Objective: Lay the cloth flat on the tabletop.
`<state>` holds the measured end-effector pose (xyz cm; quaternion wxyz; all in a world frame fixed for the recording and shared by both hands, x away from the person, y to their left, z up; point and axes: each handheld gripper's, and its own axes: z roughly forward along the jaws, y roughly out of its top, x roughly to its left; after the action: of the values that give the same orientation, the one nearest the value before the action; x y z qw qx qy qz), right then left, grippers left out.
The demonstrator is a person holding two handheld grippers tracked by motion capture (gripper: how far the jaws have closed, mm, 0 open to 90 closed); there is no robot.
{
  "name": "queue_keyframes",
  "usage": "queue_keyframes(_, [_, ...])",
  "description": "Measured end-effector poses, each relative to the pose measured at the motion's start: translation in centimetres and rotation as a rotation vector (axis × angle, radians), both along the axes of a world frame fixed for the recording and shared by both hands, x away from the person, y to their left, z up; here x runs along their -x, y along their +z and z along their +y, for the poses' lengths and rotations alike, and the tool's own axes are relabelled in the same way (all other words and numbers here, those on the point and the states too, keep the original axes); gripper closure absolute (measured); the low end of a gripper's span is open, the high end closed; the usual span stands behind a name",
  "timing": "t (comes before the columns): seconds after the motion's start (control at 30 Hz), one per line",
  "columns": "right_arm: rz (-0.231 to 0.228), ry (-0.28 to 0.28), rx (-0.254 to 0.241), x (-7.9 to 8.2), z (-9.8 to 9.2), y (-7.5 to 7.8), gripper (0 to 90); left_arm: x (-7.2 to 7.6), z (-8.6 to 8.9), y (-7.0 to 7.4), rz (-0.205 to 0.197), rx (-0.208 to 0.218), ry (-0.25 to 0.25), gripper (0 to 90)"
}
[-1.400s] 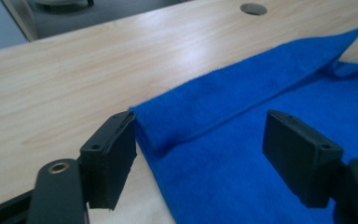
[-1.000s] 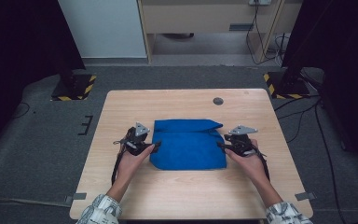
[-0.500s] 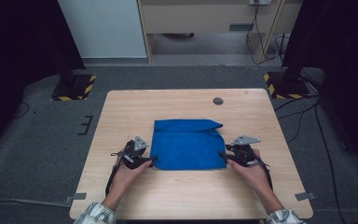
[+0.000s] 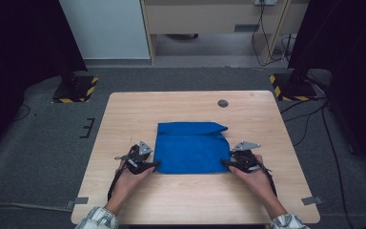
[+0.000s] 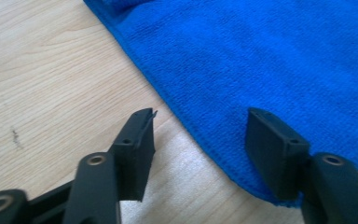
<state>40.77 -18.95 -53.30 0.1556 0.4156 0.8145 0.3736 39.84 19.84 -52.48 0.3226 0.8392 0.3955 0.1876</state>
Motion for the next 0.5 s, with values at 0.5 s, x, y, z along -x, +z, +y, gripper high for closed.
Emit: queue_keyframes(0.5, [0.000,0.057,0.008,0.50,0.78,0.11,81.6,0.42,-0.49,0.00,0.028,0.039,-0.070,79.0])
